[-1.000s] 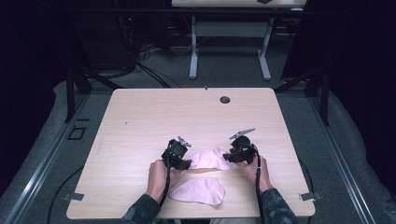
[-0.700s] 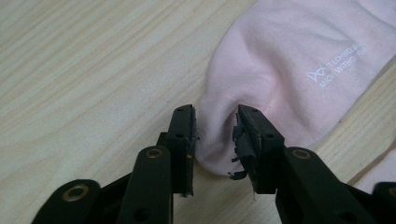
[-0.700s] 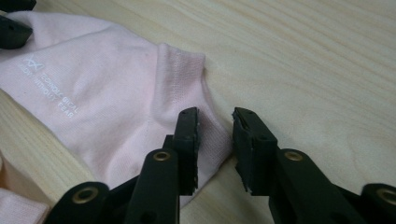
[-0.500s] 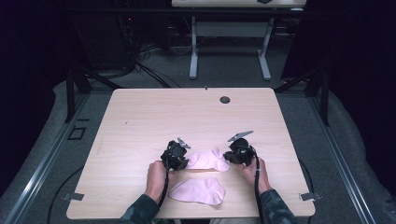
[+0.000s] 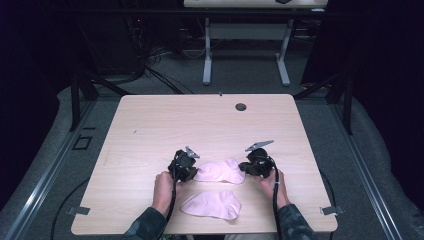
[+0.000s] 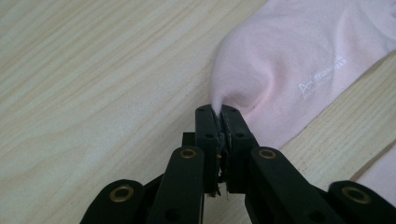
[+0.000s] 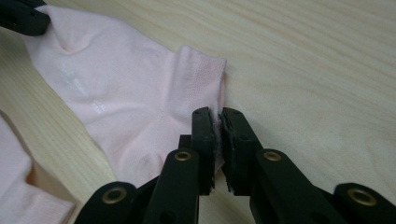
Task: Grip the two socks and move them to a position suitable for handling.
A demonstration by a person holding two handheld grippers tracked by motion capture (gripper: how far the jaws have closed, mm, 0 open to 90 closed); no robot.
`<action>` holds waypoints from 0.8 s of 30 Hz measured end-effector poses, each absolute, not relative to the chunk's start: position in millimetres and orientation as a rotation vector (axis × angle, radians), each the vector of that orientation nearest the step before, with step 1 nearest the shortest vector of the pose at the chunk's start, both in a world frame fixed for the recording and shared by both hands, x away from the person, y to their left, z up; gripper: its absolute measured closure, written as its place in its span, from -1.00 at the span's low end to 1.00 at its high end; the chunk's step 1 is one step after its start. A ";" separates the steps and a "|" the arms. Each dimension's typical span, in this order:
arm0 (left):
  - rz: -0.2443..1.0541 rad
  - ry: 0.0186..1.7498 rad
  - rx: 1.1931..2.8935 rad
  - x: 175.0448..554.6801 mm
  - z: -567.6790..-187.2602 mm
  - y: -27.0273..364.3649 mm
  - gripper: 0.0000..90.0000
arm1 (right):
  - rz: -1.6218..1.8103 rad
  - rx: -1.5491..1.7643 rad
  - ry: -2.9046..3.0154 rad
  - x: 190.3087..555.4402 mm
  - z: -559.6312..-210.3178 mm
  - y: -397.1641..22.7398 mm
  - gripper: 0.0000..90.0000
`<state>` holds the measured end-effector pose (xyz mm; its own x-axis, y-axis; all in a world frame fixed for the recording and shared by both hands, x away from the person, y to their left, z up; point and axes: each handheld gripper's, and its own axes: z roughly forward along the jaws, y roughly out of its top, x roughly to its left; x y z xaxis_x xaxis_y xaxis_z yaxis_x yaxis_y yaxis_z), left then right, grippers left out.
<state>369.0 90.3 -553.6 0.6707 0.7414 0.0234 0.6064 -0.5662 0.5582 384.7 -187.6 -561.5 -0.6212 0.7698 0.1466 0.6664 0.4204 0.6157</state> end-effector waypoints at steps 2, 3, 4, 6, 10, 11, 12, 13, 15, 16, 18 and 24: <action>0.343 1.040 2.358 366.9 -550.0 93.2 0.94 | 0.996 1.276 2.508 382.6 -556.9 -188.1 0.87; 0.342 1.043 2.348 365.7 -548.0 94.6 0.94 | 1.005 1.270 2.504 381.2 -554.2 -188.1 0.87; 0.339 1.042 2.344 364.4 -545.3 96.2 0.94 | 1.009 1.263 2.504 379.8 -551.3 -188.3 0.87; 0.324 1.041 2.329 361.7 -540.0 100.0 0.94 | 1.027 1.254 2.505 377.1 -545.6 -188.7 0.87; 0.316 1.036 2.301 353.4 -527.5 106.8 0.94 | 1.060 1.234 2.490 369.3 -533.6 -188.5 0.87; 0.316 1.025 2.301 350.3 -523.0 108.6 0.94 | 1.065 1.231 2.486 366.8 -530.1 -188.1 0.87; 0.320 1.024 2.297 347.9 -520.1 109.6 0.94 | 1.066 1.216 2.490 363.8 -525.3 -188.1 0.87; 0.329 1.018 2.291 344.6 -516.5 110.7 0.94 | 1.071 1.210 2.486 361.9 -522.6 -187.8 0.87; 0.333 1.014 2.277 337.7 -509.9 113.0 0.94 | 1.082 1.193 2.486 355.9 -514.9 -187.0 0.87; 0.333 1.004 2.278 334.3 -506.4 114.8 0.94 | 1.087 1.181 2.489 352.9 -511.3 -186.8 0.87; 0.326 1.000 2.266 326.8 -501.2 117.6 0.94 | 1.101 1.168 2.488 346.1 -504.6 -186.7 0.87; 0.260 0.989 2.262 305.0 -495.0 127.7 0.94 | 1.159 1.161 2.519 324.4 -491.7 -188.3 0.87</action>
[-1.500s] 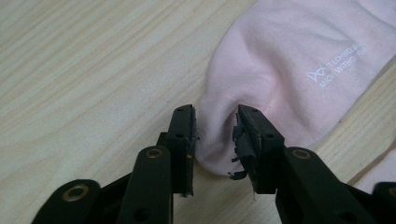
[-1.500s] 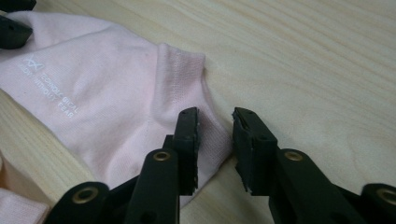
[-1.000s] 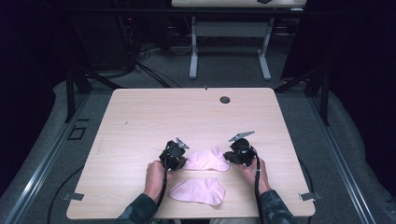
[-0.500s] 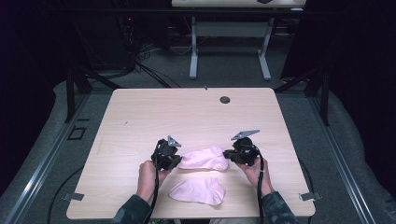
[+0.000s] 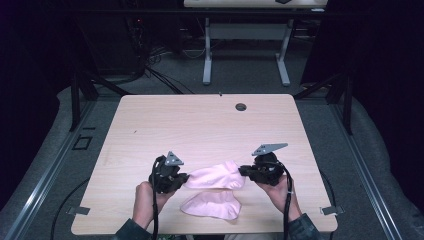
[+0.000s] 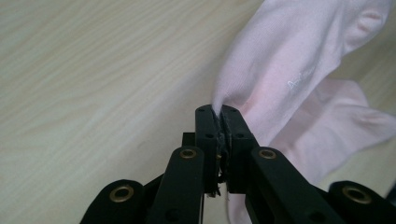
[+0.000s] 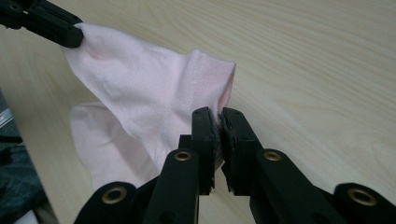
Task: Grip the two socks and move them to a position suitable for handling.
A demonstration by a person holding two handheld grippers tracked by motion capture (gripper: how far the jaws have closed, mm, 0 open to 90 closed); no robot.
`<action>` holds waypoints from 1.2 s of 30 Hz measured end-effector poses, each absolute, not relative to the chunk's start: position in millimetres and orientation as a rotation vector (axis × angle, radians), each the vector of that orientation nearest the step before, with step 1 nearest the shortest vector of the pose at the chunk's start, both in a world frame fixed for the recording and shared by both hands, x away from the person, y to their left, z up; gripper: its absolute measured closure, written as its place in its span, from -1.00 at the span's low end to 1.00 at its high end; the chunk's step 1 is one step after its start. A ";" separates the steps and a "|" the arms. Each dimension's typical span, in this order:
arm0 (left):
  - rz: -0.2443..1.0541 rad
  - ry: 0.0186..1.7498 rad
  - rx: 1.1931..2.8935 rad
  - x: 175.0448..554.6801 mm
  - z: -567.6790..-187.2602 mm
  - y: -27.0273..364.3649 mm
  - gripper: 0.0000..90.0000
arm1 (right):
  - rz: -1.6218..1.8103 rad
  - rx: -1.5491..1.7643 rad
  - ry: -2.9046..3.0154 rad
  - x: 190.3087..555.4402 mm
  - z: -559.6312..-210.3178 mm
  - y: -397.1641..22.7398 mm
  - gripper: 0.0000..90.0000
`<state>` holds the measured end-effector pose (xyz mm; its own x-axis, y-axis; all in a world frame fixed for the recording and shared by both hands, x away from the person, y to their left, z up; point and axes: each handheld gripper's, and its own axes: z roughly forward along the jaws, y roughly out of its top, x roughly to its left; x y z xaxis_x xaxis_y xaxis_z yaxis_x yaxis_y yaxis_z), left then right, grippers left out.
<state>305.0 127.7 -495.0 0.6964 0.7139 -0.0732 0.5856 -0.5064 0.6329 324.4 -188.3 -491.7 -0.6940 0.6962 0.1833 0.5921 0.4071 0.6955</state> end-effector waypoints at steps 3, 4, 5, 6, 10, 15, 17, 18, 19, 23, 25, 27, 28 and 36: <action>0.223 0.994 2.271 295.8 -495.3 133.8 0.94 | 1.153 1.150 2.542 313.2 -489.4 -187.7 0.86; 0.207 0.995 2.272 292.0 -495.8 135.9 0.93 | 1.150 1.156 2.552 309.3 -488.9 -187.1 0.86; 0.200 0.995 2.277 289.8 -496.4 136.5 0.93 | 1.147 1.156 2.567 305.0 -489.0 -186.2 0.86; 0.196 0.993 2.289 287.1 -497.1 137.3 0.94 | 1.146 1.155 2.575 302.6 -489.6 -185.7 0.86; 0.205 0.999 2.308 277.1 -503.6 137.5 0.93 | 1.115 1.142 2.618 292.0 -495.8 -179.8 0.86; 0.207 1.014 2.332 270.2 -522.6 136.8 0.93 | 1.079 1.155 2.655 285.7 -513.1 -175.5 0.86; 0.199 1.025 2.335 269.0 -531.1 135.4 0.93 | 1.074 1.170 2.663 285.6 -520.7 -175.1 0.86; 0.197 1.027 2.337 268.7 -533.3 134.7 0.93 | 1.063 1.180 2.672 285.5 -524.3 -174.6 0.86; 0.201 1.020 2.344 268.6 -535.7 134.0 0.93 | 1.058 1.185 2.673 285.4 -526.3 -174.4 0.86; 0.195 1.017 2.360 268.6 -543.9 130.6 0.92 | 1.016 1.204 2.686 285.7 -536.1 -174.0 0.85; 0.193 1.027 2.364 268.5 -548.7 129.0 0.90 | 0.994 1.212 2.692 285.8 -540.4 -174.1 0.85; 0.194 1.023 2.376 269.1 -552.3 128.2 0.85 | 0.996 1.225 2.695 286.4 -545.5 -173.5 0.84; 0.197 1.031 2.376 269.0 -553.7 127.9 0.80 | 0.976 1.221 2.708 286.8 -546.9 -173.7 0.83; 0.245 1.035 2.363 269.0 -550.5 133.9 0.02 | 0.981 1.231 2.704 287.7 -555.0 -175.7 0.56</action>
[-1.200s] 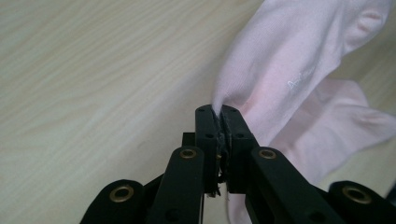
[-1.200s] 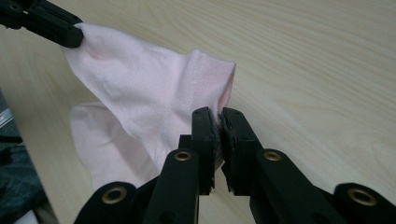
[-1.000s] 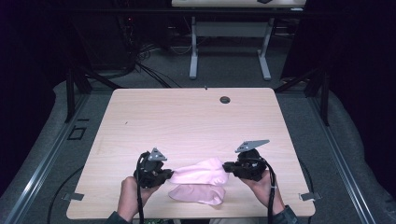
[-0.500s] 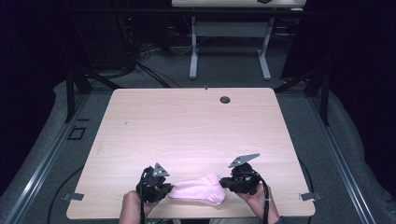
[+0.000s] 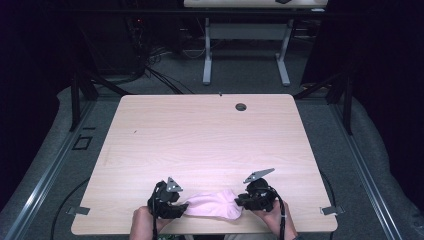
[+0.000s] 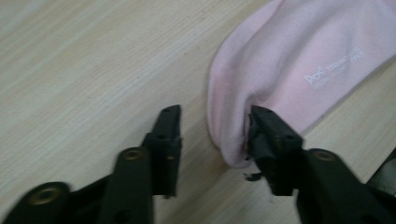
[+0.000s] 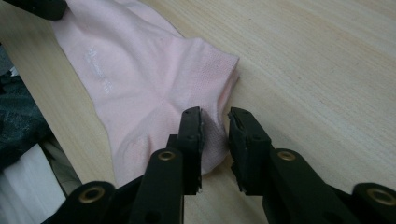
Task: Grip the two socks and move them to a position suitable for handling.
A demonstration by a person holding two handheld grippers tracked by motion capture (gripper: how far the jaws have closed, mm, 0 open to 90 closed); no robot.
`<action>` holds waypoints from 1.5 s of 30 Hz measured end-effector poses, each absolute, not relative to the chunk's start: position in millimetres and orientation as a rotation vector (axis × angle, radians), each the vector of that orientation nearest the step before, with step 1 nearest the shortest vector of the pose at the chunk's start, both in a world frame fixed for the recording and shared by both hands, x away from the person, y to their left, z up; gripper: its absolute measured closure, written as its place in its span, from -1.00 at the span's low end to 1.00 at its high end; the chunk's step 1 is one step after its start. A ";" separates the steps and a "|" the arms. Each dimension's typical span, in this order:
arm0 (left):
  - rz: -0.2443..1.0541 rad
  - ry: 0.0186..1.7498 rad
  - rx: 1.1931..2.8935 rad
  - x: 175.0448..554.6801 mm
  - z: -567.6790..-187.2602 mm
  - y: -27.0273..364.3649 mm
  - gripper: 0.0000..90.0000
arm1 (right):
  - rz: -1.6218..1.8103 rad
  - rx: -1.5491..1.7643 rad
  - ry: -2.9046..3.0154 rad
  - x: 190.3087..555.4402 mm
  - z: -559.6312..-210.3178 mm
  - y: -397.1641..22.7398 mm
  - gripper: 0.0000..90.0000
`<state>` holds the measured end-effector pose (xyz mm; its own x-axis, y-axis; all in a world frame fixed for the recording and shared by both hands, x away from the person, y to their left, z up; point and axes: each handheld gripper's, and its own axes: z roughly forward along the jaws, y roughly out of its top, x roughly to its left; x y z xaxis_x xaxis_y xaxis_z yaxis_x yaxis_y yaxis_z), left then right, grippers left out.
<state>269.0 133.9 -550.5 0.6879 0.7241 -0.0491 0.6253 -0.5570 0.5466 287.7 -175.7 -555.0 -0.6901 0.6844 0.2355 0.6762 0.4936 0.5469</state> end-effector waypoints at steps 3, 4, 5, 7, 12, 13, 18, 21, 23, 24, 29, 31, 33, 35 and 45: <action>0.266 1.043 2.336 269.7 -547.3 138.9 -0.30 | 1.011 1.244 2.674 286.2 -551.1 -180.0 0.35; 0.278 1.050 2.321 269.9 -545.8 141.3 -0.36 | 1.025 1.244 2.661 286.1 -550.4 -181.4 0.26; 0.292 1.053 2.317 270.0 -544.7 142.7 -0.43 | 1.046 1.233 2.651 285.6 -548.4 -184.7 0.19; 0.293 1.064 2.297 271.1 -541.4 147.9 -0.56 | 1.069 1.225 2.627 284.6 -544.5 -188.8 0.02; 0.339 1.081 2.250 272.9 -529.1 162.0 -0.67 | 1.144 1.202 2.528 281.3 -531.3 -199.0 -0.25; 0.352 1.089 2.237 272.9 -526.8 164.5 -0.70 | 1.138 1.184 2.503 280.4 -528.0 -201.7 -0.30; 0.392 1.114 2.210 273.9 -518.7 178.1 -0.78 | 1.142 1.188 2.448 278.5 -521.4 -211.3 -0.53; 0.409 1.138 2.183 274.4 -516.3 186.7 -0.83 | 1.154 1.188 2.426 278.3 -518.6 -218.8 -0.63; 0.422 1.152 2.172 274.7 -514.9 192.6 -0.84 | 1.151 1.193 2.407 277.7 -516.7 -224.3 -0.65; 0.436 1.161 2.162 274.8 -514.8 195.3 -0.86 | 1.159 1.193 2.394 277.7 -516.3 -227.2 -0.67; 0.460 1.209 2.124 275.6 -514.7 212.2 -0.94 | 1.139 1.232 2.337 277.8 -515.0 -243.3 -0.86; 0.473 1.234 2.108 275.9 -516.5 219.6 -0.96 | 1.141 1.269 2.312 278.3 -516.2 -250.7 -0.91; 0.481 1.265 2.096 276.7 -519.8 228.0 -0.99 | 1.131 1.301 2.298 279.3 -518.3 -258.9 -0.98; 0.489 1.295 2.076 277.1 -524.5 236.7 -0.99 | 1.111 1.336 2.279 280.5 -521.7 -268.9 -1.00; 0.495 1.455 2.026 281.7 -561.8 271.7 -1.00 | 0.994 1.457 2.186 286.0 -549.1 -306.9 -1.00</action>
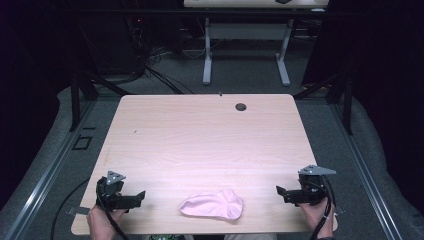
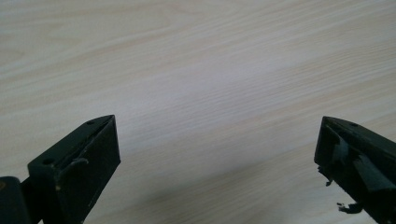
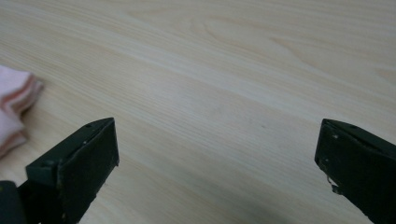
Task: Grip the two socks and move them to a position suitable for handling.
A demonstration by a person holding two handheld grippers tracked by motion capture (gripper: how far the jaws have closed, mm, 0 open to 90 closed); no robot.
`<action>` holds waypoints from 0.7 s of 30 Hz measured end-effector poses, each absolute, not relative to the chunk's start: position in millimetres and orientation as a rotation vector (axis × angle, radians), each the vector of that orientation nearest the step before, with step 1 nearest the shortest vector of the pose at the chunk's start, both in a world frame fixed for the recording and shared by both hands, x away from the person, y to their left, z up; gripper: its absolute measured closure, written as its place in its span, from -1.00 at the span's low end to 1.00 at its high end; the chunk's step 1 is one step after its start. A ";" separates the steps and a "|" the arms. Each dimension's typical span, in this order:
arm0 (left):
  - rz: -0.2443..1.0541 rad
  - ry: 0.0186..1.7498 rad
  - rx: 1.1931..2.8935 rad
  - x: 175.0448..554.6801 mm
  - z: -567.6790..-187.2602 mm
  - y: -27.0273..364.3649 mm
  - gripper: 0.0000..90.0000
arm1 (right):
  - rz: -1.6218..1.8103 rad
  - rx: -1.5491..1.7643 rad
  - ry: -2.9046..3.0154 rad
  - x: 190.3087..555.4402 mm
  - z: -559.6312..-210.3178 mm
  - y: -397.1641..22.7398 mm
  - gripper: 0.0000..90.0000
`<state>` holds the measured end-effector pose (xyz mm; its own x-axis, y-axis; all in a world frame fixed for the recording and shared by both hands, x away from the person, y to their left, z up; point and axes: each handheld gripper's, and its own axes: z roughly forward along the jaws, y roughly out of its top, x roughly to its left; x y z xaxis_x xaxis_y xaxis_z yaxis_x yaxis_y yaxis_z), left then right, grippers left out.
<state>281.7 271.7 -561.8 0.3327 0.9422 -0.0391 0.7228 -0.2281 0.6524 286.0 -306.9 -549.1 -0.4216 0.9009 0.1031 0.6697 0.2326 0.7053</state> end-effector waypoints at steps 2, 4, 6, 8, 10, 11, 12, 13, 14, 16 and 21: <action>0.511 1.474 2.020 282.6 -567.9 275.8 -1.00 | 0.970 1.466 2.181 287.5 -555.8 -312.1 -1.00; 0.522 1.485 2.010 283.9 -573.3 278.9 -1.00 | 0.940 1.481 2.175 289.9 -563.0 -315.7 -1.00; 0.533 1.496 2.007 285.7 -577.0 281.0 -1.00 | 0.930 1.490 2.170 292.0 -568.8 -319.5 -1.00; 0.541 1.504 2.009 287.5 -580.1 283.4 -1.00 | 0.915 1.496 2.165 295.1 -574.7 -323.8 -1.00; 0.550 1.508 2.007 289.5 -583.3 286.2 -1.00 | 0.905 1.515 2.161 297.2 -579.1 -326.3 -1.00; 0.553 1.510 2.004 290.0 -584.6 287.0 -1.00 | 0.893 1.518 2.149 298.3 -582.5 -327.9 -1.00; 0.552 1.506 2.002 291.2 -586.9 288.2 -1.00 | 0.881 1.511 2.153 298.7 -583.8 -329.3 -1.00; 0.562 1.506 1.998 291.0 -587.9 288.3 -1.00 | 0.886 1.508 2.128 298.6 -585.4 -330.0 -1.00; 0.569 1.501 1.995 291.3 -588.4 288.7 -1.00 | 0.892 1.506 2.125 299.0 -585.6 -330.7 -1.00; 0.572 1.491 1.992 292.5 -589.0 288.4 -1.00 | 0.881 1.490 2.127 301.2 -586.3 -331.8 -1.00; 0.598 1.461 1.958 293.4 -592.8 290.0 -1.00 | 0.878 1.458 2.120 305.5 -588.9 -332.2 -1.00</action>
